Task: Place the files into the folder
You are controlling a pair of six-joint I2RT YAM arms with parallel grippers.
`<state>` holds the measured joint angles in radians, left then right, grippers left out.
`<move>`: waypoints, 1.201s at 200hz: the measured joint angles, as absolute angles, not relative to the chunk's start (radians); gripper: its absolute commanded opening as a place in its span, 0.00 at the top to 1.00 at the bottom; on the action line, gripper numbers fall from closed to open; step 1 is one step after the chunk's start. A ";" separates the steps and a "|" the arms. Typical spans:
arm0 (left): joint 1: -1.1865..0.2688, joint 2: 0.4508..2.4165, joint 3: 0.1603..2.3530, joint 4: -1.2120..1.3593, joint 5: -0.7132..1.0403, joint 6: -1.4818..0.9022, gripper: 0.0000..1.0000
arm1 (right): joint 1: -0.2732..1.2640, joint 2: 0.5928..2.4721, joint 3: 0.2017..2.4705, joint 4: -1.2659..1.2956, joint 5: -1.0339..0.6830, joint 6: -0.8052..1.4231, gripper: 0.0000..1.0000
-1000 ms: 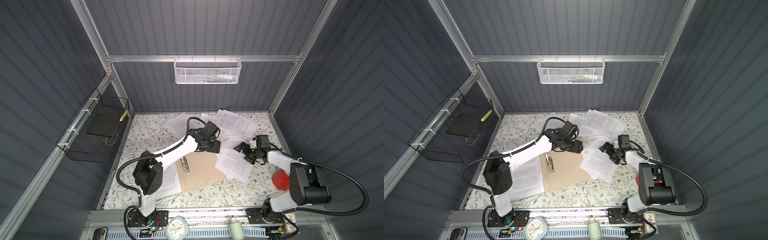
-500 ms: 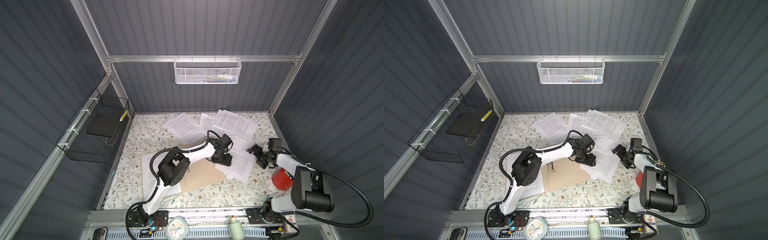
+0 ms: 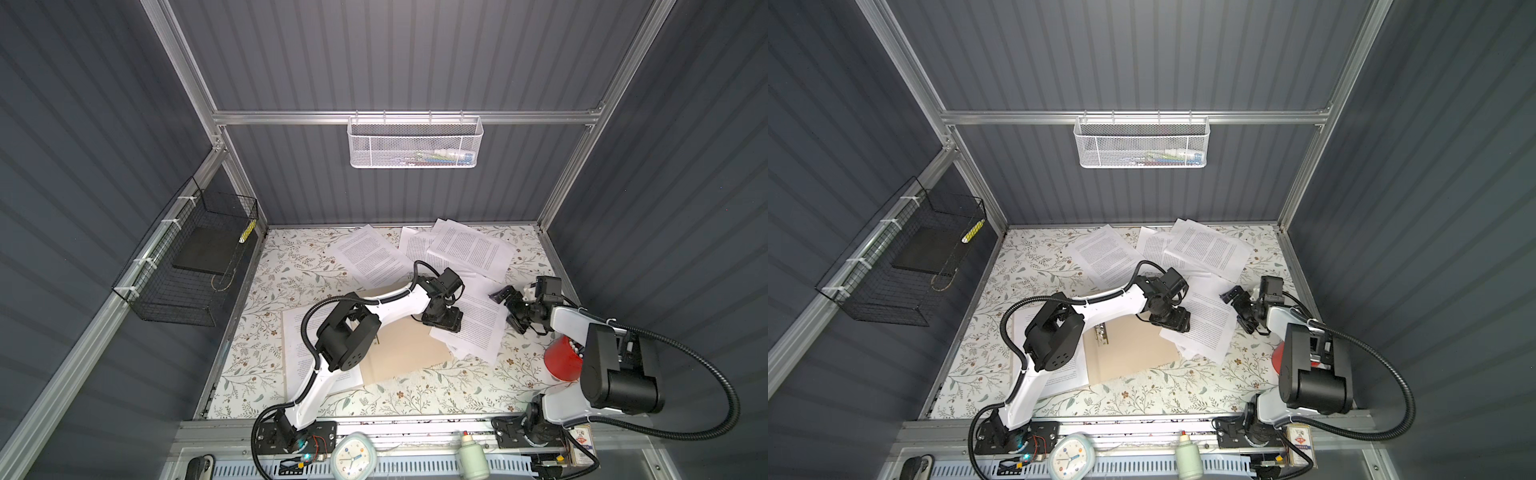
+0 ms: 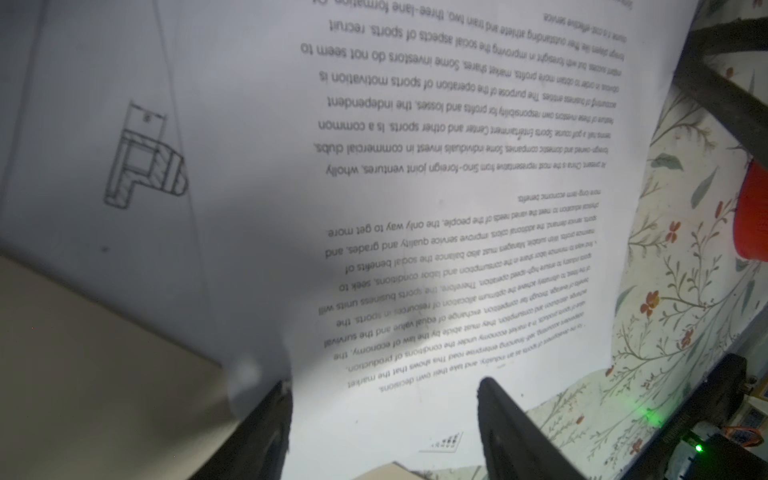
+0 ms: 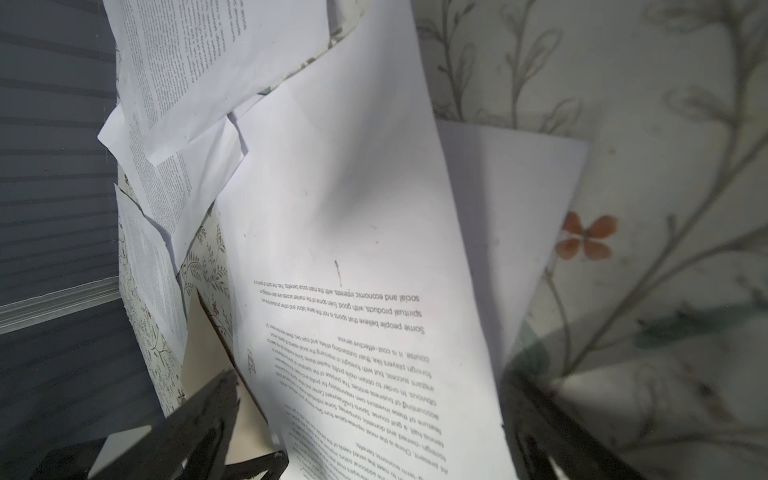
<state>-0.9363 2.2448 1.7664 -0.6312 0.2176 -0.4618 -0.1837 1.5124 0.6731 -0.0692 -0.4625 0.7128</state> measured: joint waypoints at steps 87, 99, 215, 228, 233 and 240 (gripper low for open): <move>-0.936 2.256 1.787 -0.653 0.217 -0.451 0.29 | -0.184 1.404 0.553 -0.060 -0.581 0.699 0.01; -0.936 2.256 1.787 -0.654 0.216 -0.451 0.29 | -0.184 1.384 0.532 -0.060 -0.599 0.699 0.01; -0.936 2.261 1.795 -0.661 0.211 -0.451 0.30 | -0.180 1.220 0.443 0.002 -0.721 0.715 0.04; -0.936 2.261 1.794 -0.661 0.211 -0.451 0.30 | -0.175 1.217 0.443 -0.007 -0.711 0.714 0.06; -0.936 2.261 1.794 -0.661 0.211 -0.451 0.30 | -0.173 1.214 0.443 -0.012 -0.706 0.714 0.07; -0.936 2.261 1.794 -0.661 0.211 -0.451 0.30 | -0.171 1.204 0.443 -0.024 -0.693 0.714 0.08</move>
